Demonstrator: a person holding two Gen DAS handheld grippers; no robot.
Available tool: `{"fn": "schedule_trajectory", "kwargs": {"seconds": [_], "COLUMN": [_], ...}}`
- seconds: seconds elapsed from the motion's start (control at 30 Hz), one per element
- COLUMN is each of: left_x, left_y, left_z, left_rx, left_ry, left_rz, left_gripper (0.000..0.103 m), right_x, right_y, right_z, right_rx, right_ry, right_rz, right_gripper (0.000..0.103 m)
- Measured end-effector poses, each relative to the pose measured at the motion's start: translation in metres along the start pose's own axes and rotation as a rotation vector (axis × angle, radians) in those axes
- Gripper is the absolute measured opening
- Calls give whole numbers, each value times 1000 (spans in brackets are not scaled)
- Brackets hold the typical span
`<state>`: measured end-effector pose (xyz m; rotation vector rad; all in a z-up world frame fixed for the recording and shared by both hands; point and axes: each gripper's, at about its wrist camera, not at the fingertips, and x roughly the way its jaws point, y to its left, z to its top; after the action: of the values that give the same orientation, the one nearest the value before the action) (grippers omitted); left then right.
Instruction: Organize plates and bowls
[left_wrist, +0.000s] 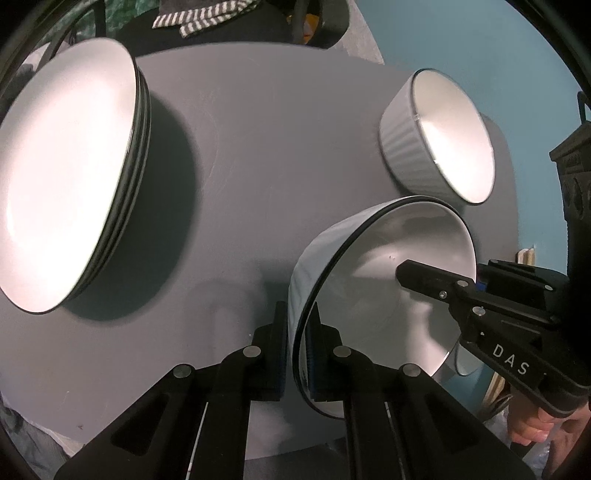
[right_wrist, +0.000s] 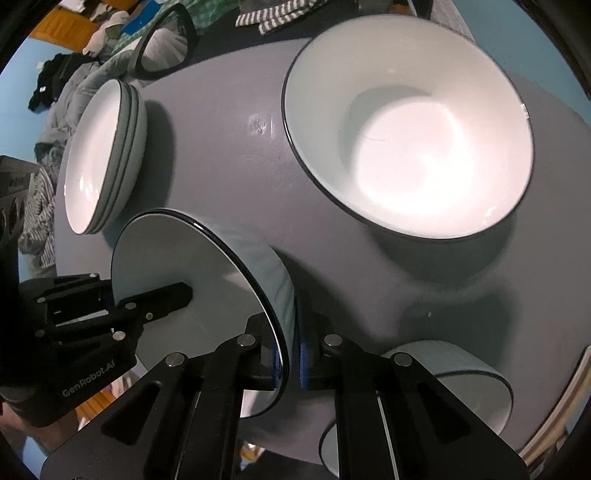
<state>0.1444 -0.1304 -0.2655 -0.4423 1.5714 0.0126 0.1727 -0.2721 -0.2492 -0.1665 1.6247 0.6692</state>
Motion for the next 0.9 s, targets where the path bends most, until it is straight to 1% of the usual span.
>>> {"fn": "schedule_trajectory", "kwargs": {"seconds": [0.03, 0.13, 0.17, 0.27, 0.43, 0.53, 0.63, 0.73, 0.9], "left_x": [-6, -19, -22, -37, -55, -57, -68, -65, -59], "left_y": [5, 1, -1, -10, -31, -46, -50, -66, -80], "left_z": [1, 2, -3, 2, 15, 15, 29, 42, 61], "left_rx": [2, 9, 13, 32, 63, 75, 92, 110, 135], "left_ry": [-5, -26, -33, -58, -90, -108, -121, -127, -127], "left_rz": [-4, -26, -30, -39, -44, -50, -51, -39, -17], "left_gripper": [8, 8, 8, 8, 8, 8, 8, 8, 8], "right_x": [-3, -16, -21, -41, -67, -77, -90, -95, -99], "right_y": [0, 4, 3, -1, 2, -1, -5, -13, -31], "right_z": [0, 3, 2, -4, 6, 9, 18, 28, 46], "right_rx": [2, 4, 5, -1, 2, 5, 3, 6, 31], "right_ry": [-3, -16, -21, -36, -61, -77, -95, -105, -109], "right_rz": [-2, -16, -19, -27, -37, -42, -47, -52, -43], "right_gripper": [7, 7, 7, 7, 7, 7, 7, 7, 7]}}
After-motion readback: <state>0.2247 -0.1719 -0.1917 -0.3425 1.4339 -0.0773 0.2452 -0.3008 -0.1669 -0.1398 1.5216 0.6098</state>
